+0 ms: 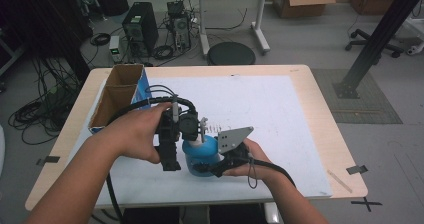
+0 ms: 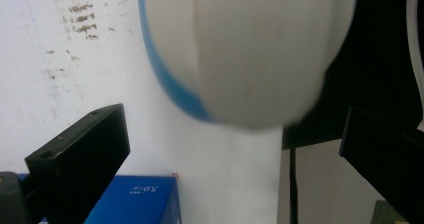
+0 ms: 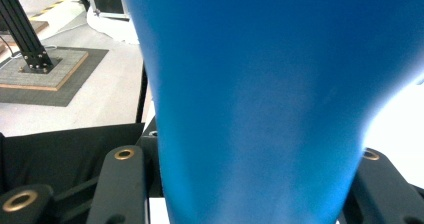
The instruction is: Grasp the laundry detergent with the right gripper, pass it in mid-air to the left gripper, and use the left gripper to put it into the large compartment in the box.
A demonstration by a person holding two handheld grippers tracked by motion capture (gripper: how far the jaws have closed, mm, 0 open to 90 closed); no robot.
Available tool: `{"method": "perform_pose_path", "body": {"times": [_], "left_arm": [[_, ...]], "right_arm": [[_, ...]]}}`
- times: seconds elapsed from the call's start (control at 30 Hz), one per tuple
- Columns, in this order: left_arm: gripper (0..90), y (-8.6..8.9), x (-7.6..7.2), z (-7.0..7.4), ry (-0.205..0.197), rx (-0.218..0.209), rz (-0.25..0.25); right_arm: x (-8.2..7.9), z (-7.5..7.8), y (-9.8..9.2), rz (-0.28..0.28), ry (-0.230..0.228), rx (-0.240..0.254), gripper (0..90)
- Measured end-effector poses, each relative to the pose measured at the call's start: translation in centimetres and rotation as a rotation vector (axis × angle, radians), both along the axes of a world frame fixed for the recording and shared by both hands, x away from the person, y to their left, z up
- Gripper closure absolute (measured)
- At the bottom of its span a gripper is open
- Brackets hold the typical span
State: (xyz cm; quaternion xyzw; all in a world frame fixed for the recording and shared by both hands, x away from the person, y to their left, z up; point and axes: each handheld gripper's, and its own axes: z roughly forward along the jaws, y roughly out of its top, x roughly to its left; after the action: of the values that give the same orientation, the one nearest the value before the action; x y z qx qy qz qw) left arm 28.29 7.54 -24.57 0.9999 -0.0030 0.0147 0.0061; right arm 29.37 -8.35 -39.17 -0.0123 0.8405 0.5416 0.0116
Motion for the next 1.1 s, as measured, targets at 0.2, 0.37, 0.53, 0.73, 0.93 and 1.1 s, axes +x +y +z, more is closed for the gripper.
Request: {"method": "perform_pose_path", "body": {"times": [0.2, 0.37, 0.53, 0.73, 0.93, 1.1], "left_arm": [[0.2, -0.1, 0.0, -0.1, -0.002, 0.005, 0.001], [0.2, -0.2, 0.0, -0.2, -0.001, 0.003, -0.002], [0.2, -0.4, -0.1, -0.2, 0.000, 0.003, -0.001], [0.2, -0.5, -0.2, -0.2, -0.002, 0.008, -0.002], [0.2, -0.5, -0.2, -0.3, -0.008, 0.012, 0.005], [0.2, -0.6, -0.2, -0.2, -0.009, 0.011, 0.007]], "right_arm": [[0.1, -0.1, 0.8, 0.001, 0.005, 0.000, 45.3], [0.0, 0.0, 1.6, 0.011, 0.013, 0.010, 45.3], [-0.2, 0.0, 2.4, 0.025, 0.017, 0.014, 45.4], [-0.2, 0.1, 3.0, 0.028, 0.016, 0.018, 45.5], [-0.2, 0.3, 3.4, 0.033, 0.020, 0.023, 45.5], [-0.2, 0.3, 3.5, 0.030, 0.016, 0.024, 45.5]]}}
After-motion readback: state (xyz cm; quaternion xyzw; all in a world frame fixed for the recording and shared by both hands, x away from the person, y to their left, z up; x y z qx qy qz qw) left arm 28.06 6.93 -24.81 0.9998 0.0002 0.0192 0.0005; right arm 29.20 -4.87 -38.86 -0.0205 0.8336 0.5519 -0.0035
